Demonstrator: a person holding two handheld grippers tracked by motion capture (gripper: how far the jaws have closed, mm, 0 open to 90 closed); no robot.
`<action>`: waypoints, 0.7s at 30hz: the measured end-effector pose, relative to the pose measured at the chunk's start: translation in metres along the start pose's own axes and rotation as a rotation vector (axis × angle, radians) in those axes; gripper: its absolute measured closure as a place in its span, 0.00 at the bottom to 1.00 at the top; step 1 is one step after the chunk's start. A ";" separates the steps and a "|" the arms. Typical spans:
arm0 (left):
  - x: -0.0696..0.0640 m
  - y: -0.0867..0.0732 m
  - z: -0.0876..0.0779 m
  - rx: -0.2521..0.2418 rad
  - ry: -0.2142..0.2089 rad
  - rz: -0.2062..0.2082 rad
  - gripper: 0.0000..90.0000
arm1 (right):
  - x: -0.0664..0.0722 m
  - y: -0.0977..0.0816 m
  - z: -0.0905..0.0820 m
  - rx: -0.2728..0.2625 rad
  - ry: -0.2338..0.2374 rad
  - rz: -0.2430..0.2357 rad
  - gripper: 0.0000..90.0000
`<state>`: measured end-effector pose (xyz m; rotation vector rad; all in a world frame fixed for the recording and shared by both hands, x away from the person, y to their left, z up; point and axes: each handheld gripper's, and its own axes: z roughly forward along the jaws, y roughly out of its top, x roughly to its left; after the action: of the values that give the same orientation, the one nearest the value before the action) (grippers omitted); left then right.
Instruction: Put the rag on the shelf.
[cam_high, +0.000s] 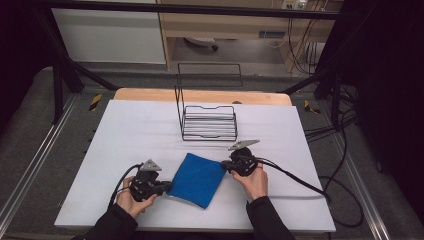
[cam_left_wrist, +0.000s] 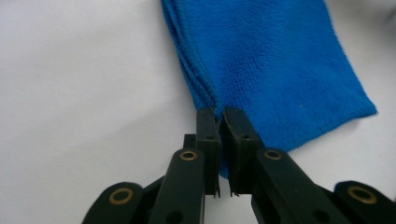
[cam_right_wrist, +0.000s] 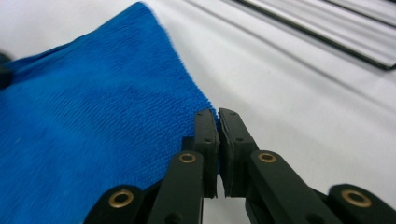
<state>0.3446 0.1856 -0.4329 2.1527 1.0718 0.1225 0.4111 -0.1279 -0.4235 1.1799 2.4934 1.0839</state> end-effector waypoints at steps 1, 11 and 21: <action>-0.002 -0.002 0.001 -0.005 0.014 0.003 0.93 | 0.000 0.000 0.003 -0.007 -0.009 -0.006 0.95; 0.002 -0.002 0.001 -0.014 0.019 0.038 0.80 | 0.033 -0.026 -0.024 -0.136 0.033 -0.072 0.64; 0.016 0.005 -0.012 -0.036 0.057 0.090 0.41 | 0.077 -0.053 -0.009 -0.047 0.185 -0.100 0.67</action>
<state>0.3537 0.2019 -0.4238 2.1764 0.9974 0.2442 0.3236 -0.0988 -0.4427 0.9719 2.6152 1.2699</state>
